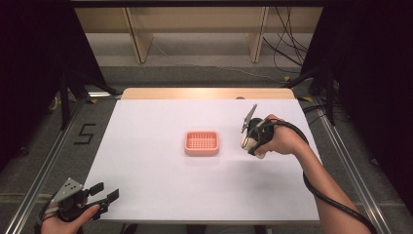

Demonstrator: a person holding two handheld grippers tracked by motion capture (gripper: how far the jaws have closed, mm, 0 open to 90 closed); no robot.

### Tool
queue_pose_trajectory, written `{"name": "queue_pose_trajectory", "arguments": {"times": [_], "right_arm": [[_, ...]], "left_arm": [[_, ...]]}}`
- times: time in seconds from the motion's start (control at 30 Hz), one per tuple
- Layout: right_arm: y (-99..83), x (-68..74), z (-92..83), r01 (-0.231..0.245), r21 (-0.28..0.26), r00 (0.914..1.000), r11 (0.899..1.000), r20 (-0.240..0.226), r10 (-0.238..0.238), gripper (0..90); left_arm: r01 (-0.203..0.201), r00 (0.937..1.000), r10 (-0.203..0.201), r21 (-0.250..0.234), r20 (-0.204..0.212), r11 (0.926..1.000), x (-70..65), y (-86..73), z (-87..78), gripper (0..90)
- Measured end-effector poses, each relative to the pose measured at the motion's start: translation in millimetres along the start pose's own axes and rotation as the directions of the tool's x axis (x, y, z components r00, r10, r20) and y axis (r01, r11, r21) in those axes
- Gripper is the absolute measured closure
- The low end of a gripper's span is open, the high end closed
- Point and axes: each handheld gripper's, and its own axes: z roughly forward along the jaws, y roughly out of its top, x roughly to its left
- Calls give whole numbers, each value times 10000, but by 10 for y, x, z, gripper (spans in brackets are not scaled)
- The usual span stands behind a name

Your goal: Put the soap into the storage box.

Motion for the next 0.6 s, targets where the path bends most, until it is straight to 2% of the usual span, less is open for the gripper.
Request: {"name": "queue_pose_trajectory", "arguments": {"times": [0.13,0.17,0.2,0.27,0.33,0.37,0.4,0.43,0.47,0.53,0.57,0.6], "right_arm": [[37,-15,14,228,-160,9997,9996,-80,-229,503],[44,-27,16,402,-116,9992,9991,74,-401,503],[58,-6,12,166,-110,9999,9998,-28,-166,503],[66,-11,16,289,-242,9995,9993,-121,-292,503],[91,3,17,139,-88,9999,9999,-32,-139,503],[93,-8,19,320,-93,9995,9994,76,-319,504],[105,8,22,114,-136,9999,9998,-77,-115,503],[112,-3,28,288,-261,9995,9992,-135,-292,503],[116,-16,29,491,-159,9988,9987,74,-490,503],[124,-6,29,324,-201,9995,9993,-13,-324,503],[140,-17,32,531,-155,9985,9985,105,-530,503],[140,-17,32,531,-155,9985,9985,105,-530,503]], "left_arm": [[-11,10000,11,17,5,10000,3,1,-1,308],[-12,10000,12,15,3,10000,4,0,0,308],[1,10000,-1,3,6,10000,3,-1,1,308],[-10,10000,10,13,11,10000,4,-1,1,307],[2,10000,-2,2,14,10000,3,-1,3,308],[3,10000,-3,-2,-13,10000,2,-1,3,308],[9,10000,-9,-8,-2,10000,2,-1,4,308],[7,10000,-7,32,-78,10000,-2,0,0,308],[-2,10000,3,31,-63,10000,-1,0,1,308],[-5,10000,5,30,-61,10000,0,-1,1,308],[1,10000,-1,35,-66,10000,0,0,1,308],[1,10000,-1,35,-66,10000,0,0,1,308]]}}
